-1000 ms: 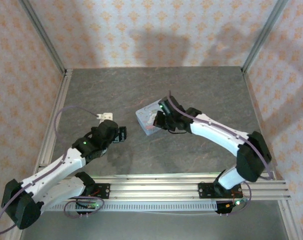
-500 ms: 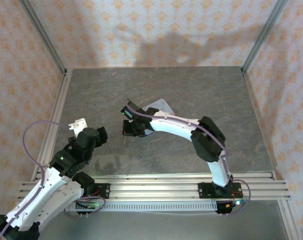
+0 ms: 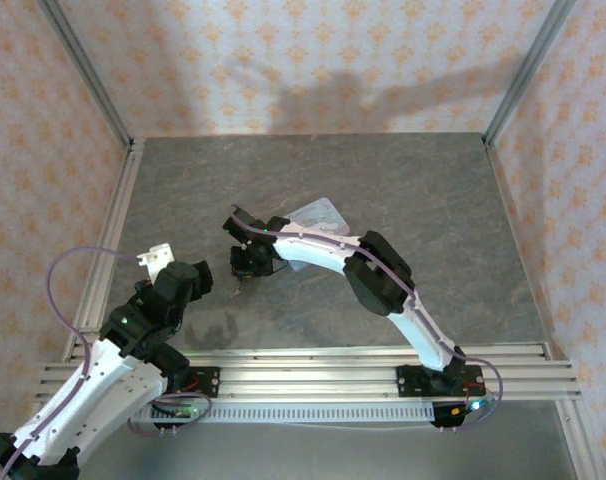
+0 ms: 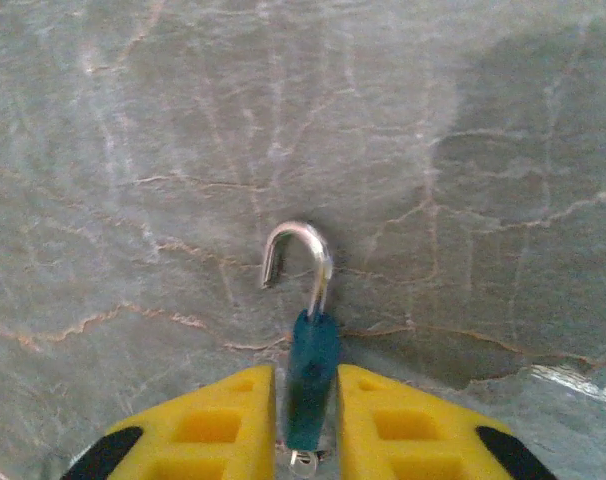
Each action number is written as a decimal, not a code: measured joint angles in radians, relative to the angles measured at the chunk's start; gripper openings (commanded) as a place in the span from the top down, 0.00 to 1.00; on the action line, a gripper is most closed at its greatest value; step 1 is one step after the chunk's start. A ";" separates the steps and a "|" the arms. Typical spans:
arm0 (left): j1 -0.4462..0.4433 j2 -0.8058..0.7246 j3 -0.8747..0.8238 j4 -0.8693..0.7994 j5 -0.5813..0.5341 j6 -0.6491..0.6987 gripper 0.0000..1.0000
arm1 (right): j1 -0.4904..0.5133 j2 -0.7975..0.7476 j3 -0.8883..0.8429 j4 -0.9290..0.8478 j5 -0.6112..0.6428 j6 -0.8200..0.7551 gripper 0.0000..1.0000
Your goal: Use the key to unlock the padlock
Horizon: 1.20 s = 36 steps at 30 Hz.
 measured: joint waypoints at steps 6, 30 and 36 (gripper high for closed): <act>0.000 0.000 -0.001 0.000 0.002 0.001 0.00 | -0.007 0.014 0.020 -0.048 0.029 -0.027 0.53; 0.223 0.509 0.325 0.196 0.318 0.299 0.00 | -0.212 -0.910 -0.582 0.080 0.468 -0.370 0.01; 0.311 0.617 0.338 0.324 0.372 0.392 0.00 | -0.369 -1.125 -0.897 0.198 0.660 -0.430 0.01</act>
